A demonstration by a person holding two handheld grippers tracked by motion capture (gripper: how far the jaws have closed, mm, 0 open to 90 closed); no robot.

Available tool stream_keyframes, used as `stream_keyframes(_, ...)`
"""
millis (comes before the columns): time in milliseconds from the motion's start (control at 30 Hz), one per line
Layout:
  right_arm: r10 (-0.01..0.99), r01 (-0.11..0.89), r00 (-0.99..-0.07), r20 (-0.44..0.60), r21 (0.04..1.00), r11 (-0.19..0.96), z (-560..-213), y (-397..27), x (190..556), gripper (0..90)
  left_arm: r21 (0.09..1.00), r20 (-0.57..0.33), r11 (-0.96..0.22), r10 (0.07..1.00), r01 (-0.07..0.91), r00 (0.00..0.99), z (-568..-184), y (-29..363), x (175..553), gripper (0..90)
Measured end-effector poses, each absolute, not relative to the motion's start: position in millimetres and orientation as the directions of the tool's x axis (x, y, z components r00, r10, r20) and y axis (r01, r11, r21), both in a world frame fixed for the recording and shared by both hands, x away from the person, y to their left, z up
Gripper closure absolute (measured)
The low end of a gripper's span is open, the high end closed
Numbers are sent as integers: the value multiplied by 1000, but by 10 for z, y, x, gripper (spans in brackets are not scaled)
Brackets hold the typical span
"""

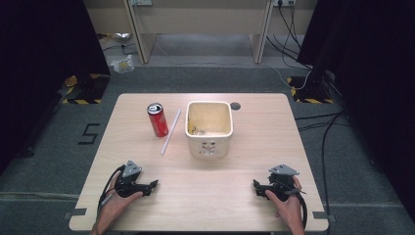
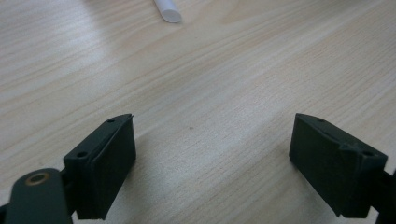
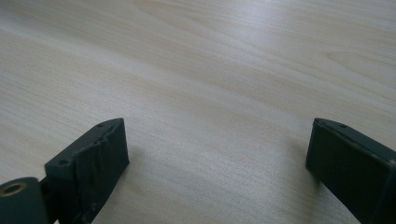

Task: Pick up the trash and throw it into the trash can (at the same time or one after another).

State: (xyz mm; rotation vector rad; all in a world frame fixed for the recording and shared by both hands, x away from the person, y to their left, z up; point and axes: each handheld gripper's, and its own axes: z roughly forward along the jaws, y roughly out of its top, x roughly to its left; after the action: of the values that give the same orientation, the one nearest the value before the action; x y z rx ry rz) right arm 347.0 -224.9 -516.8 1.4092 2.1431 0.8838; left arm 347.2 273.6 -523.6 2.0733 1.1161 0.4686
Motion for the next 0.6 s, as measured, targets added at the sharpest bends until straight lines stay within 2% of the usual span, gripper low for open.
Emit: stream_keyframes(600, 918, 647, -396, -6, 708, 284, -5170, -2245, 3467, 53, 764, -49, -304, 852, 569, 520, -5197, 2814, 3531, 164)
